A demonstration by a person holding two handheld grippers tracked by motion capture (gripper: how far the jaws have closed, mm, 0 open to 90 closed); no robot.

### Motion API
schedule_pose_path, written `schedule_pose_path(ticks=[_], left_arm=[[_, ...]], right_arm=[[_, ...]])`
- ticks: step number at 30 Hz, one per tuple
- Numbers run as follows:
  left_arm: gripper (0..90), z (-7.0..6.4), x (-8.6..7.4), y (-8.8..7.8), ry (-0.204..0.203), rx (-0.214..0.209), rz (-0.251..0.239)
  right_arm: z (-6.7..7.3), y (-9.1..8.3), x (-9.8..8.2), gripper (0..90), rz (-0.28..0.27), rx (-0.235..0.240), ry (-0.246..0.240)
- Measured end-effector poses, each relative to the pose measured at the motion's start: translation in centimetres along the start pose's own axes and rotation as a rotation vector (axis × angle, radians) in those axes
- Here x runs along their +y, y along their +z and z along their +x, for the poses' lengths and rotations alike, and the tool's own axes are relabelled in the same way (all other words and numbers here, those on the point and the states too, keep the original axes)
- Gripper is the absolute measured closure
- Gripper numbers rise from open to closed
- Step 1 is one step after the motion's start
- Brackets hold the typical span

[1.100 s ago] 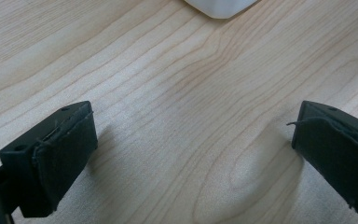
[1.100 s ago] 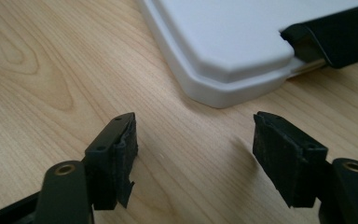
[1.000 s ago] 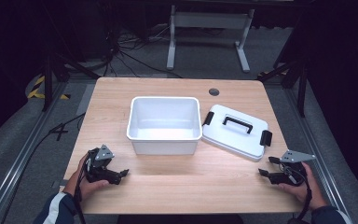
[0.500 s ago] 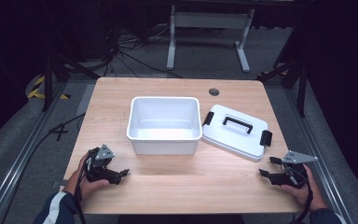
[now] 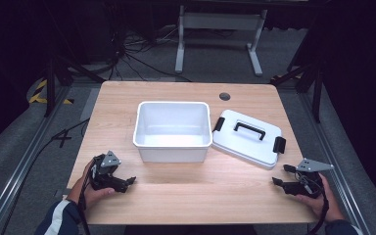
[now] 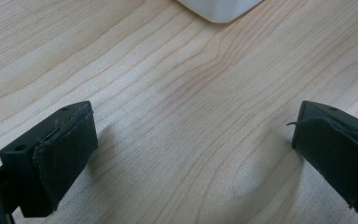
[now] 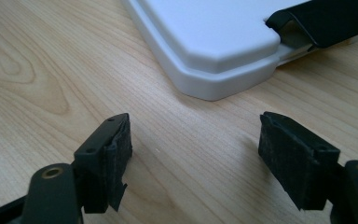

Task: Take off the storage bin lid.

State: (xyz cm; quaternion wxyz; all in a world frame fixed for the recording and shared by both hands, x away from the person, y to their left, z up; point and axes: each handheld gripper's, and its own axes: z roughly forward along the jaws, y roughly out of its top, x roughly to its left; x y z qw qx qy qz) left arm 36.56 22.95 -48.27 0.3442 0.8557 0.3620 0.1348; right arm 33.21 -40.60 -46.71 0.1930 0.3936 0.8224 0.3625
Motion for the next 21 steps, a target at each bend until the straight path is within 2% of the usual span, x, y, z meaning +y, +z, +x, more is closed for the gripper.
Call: schedule_pose_path(ticks=[21], left_arm=[[0.4, 0.02, 0.04, -0.03, 0.0, -0.003, 0.006]], right_arm=[[-0.01, 0.01, 0.0, 25.8, -0.001, 0.0, -0.001]])
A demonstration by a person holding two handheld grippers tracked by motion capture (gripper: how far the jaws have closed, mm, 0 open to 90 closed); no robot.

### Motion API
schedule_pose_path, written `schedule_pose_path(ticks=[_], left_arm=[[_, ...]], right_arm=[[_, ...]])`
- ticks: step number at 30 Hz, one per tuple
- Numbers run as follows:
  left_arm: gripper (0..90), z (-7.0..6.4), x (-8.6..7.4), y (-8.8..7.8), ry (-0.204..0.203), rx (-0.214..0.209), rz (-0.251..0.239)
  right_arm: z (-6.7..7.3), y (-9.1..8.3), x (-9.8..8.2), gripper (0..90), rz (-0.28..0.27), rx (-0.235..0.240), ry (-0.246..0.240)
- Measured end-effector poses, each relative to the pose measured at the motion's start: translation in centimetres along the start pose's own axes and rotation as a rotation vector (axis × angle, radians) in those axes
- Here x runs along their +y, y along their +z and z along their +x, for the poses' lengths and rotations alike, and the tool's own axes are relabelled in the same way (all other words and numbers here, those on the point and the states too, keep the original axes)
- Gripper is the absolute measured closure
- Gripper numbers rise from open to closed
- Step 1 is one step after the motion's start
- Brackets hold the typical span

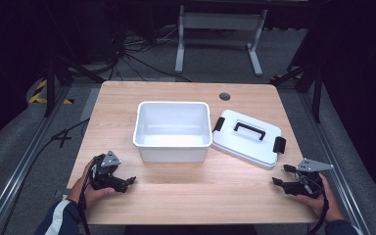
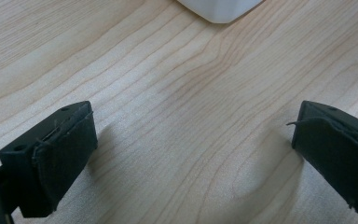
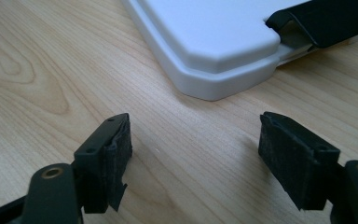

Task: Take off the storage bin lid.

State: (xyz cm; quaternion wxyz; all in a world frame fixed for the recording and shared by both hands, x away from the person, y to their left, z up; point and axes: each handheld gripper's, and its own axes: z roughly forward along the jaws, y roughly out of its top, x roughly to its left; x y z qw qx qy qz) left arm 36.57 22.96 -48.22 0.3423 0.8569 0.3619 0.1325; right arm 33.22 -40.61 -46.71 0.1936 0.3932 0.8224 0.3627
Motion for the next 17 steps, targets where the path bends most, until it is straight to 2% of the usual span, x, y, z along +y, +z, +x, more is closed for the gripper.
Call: schedule_pose_path(ticks=[17], left_arm=[[0.2, 0.12, 0.05, 0.14, 0.004, -0.002, -0.008]], right_arm=[[0.0, 0.01, 0.01, 24.2, 0.003, -0.003, 0.008]])
